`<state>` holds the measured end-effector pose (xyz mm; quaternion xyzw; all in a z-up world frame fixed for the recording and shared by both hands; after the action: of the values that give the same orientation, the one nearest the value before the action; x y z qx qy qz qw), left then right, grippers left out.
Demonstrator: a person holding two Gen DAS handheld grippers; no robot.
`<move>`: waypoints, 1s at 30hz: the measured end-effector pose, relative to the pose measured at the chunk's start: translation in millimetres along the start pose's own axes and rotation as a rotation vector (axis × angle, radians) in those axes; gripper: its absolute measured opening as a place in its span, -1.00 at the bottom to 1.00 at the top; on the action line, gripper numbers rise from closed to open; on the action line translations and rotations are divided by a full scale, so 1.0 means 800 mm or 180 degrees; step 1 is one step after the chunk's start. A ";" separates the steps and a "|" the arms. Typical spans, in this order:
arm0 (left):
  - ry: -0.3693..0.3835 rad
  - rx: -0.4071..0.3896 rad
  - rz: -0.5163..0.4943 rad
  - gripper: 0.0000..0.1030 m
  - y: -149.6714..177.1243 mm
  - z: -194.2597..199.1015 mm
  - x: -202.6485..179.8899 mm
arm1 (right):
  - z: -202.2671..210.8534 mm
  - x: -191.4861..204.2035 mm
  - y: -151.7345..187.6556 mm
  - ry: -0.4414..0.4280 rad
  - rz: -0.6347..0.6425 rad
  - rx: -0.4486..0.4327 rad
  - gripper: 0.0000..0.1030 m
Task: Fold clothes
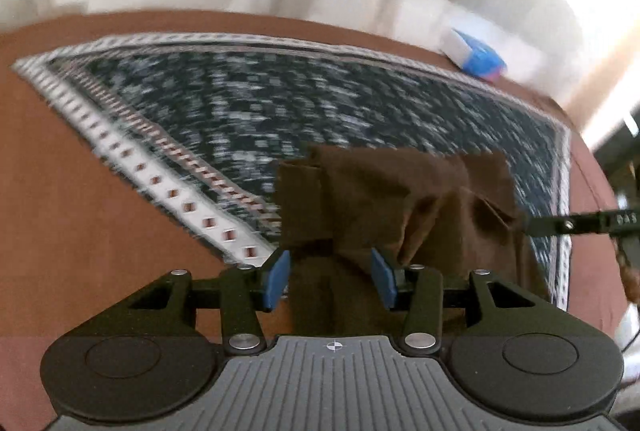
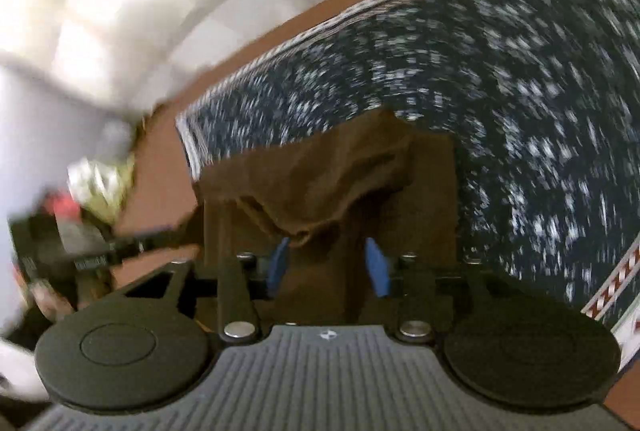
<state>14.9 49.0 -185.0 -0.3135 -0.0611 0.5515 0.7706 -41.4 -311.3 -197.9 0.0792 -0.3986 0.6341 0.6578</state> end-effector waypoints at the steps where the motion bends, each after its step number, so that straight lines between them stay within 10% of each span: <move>1: 0.0003 0.0001 -0.0128 0.20 0.001 -0.004 -0.007 | -0.006 0.008 0.002 0.0036 0.0161 0.0044 0.00; 18: 0.0089 0.0152 -0.1012 0.20 -0.002 -0.032 -0.039 | -0.026 0.031 -0.001 0.0278 0.0861 0.0178 0.01; 19: 0.0105 0.0163 -0.0973 0.06 -0.004 -0.034 -0.039 | -0.030 0.033 -0.003 0.0251 0.0894 0.0205 0.00; 20: 0.0140 0.0183 -0.0888 -0.65 -0.007 -0.036 -0.038 | -0.033 0.035 -0.004 0.0238 0.0917 0.0234 0.01; 21: 0.0190 0.0189 -0.0763 -0.89 -0.010 -0.036 -0.034 | -0.036 0.036 -0.005 0.0225 0.0937 0.0262 -0.10; 23: 0.0268 0.0160 -0.0485 -0.93 -0.016 -0.031 -0.023 | -0.035 0.037 -0.008 0.0182 0.0896 0.0289 -0.81; 30: 0.0118 0.0185 -0.0195 -0.87 -0.017 -0.055 -0.002 | -0.033 0.002 -0.032 0.0212 0.0201 -0.0083 -0.81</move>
<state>44.7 26.5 -212.0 -0.2993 -0.0404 0.5233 0.7969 -7.6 -298.5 -204.4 0.0368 -0.3871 0.6516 0.6513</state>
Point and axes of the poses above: each gripper's, at about its wrist camera, not at the fingertips, and z roughly against the way its jaws point, x to its left, y to its underside, the point moved 7 cm from there along -z, roughly the way its jaws point, and after that the axes turned 3 degrees about -y, right-handed, at the moved point
